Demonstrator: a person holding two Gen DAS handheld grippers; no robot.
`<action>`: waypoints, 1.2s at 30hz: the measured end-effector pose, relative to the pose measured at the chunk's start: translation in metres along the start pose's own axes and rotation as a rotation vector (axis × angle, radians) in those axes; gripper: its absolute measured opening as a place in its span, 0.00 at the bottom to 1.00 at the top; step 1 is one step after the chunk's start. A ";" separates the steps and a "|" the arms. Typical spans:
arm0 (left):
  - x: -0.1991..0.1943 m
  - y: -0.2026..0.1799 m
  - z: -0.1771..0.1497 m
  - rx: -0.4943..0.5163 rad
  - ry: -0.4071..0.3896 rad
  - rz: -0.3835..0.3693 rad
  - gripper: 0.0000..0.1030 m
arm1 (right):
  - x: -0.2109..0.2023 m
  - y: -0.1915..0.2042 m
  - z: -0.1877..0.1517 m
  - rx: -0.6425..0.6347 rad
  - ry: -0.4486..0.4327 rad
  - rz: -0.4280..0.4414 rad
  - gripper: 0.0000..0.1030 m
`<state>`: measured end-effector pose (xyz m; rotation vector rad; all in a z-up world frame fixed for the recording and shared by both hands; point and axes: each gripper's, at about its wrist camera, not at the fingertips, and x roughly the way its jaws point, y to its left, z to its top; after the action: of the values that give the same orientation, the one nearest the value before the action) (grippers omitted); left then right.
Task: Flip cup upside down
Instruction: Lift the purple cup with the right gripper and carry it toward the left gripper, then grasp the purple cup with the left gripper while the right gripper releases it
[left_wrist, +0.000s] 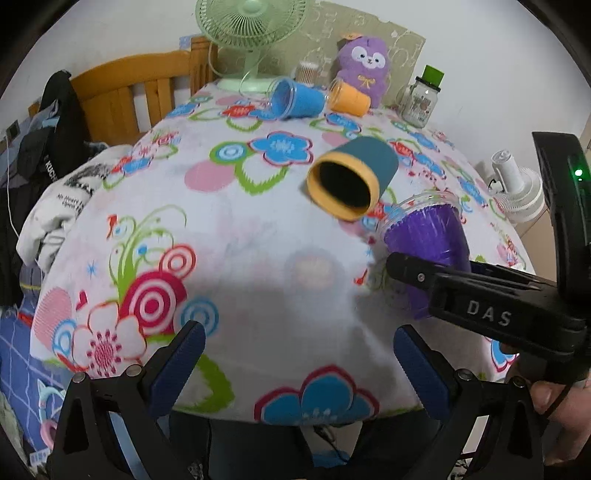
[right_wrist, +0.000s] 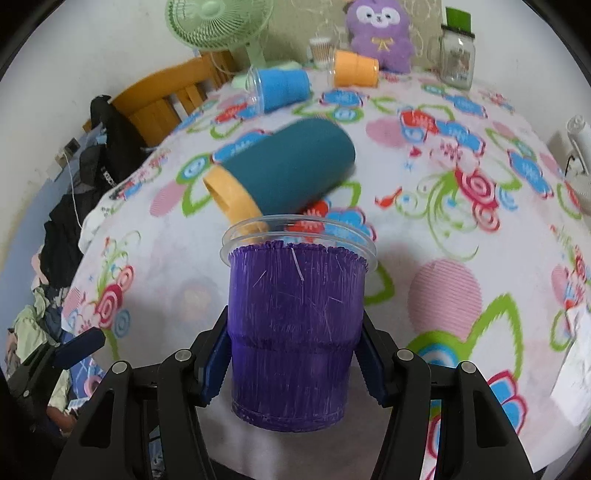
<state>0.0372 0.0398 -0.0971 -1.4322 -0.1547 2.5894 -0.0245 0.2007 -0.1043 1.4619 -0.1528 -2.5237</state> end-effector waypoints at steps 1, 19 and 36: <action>0.000 0.000 -0.002 0.000 0.002 0.000 1.00 | 0.000 0.001 0.000 -0.002 0.000 -0.004 0.61; -0.015 -0.035 0.003 0.051 -0.064 -0.063 1.00 | -0.049 -0.033 0.006 0.083 -0.135 0.078 0.84; 0.023 -0.097 0.011 0.167 -0.061 -0.126 0.95 | -0.087 -0.110 -0.016 0.235 -0.207 0.037 0.84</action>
<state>0.0258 0.1397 -0.0928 -1.2465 -0.0349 2.4798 0.0163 0.3291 -0.0607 1.2549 -0.5218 -2.6962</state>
